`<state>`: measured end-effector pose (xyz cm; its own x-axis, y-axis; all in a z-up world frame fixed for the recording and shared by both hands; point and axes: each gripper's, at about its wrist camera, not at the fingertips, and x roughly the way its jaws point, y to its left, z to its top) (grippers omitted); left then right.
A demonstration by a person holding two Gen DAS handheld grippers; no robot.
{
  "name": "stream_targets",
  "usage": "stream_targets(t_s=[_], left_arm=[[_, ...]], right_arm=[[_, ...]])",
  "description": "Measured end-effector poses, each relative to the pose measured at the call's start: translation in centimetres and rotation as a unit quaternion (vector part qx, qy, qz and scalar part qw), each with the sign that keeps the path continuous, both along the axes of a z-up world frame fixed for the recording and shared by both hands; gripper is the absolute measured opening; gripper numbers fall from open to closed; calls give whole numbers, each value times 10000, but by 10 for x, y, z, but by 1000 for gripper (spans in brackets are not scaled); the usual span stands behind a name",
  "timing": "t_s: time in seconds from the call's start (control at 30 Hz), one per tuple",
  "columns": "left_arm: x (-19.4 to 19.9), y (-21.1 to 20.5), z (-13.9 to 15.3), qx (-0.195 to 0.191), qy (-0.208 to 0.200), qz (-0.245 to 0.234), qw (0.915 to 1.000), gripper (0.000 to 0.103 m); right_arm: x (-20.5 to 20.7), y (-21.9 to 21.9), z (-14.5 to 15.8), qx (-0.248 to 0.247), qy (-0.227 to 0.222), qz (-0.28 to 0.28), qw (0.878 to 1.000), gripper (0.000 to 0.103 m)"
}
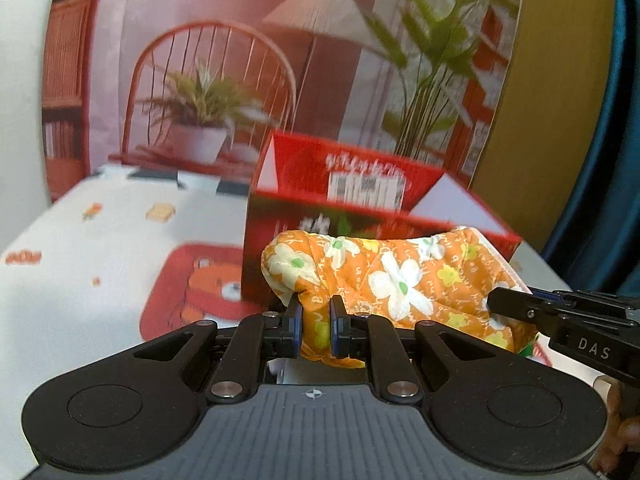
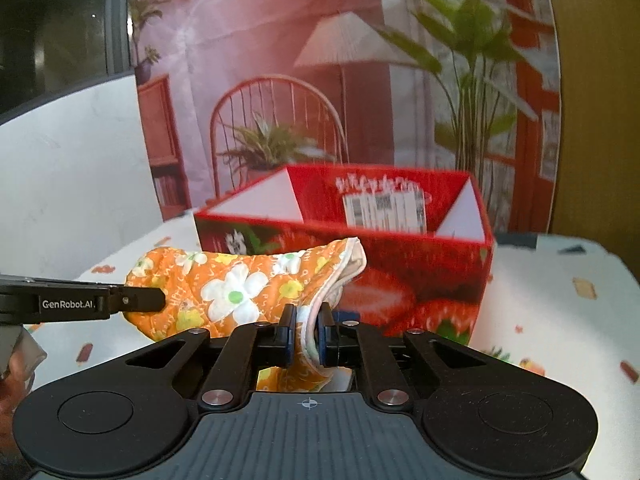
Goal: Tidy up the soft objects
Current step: 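Carry the oven mitt with the left tool over the red box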
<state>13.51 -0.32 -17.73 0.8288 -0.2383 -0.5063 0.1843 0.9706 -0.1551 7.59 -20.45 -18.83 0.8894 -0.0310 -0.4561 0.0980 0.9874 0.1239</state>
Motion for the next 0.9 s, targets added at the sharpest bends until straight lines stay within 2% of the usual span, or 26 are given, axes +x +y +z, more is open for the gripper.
stream_targets(t_s=[0.23,0.47,0.7,0.9], left_arm=[[8,-7,40,107,-582,-45,9982,14],[43,-19,75,264,-1060,-137,9939,14],[99,-40,83,319,-920,-129,9952,14],[142,-50,72,372,-648,-139,9971,14]], right_arm=[[8,-3,33,-182,-282,105,9994,10],[46,-20,60,-260,-397,104,9988,10],[94,-41,66,-346,-287,-16,9990,10],[135,-62,52,-230,-18,-247,9994,9]])
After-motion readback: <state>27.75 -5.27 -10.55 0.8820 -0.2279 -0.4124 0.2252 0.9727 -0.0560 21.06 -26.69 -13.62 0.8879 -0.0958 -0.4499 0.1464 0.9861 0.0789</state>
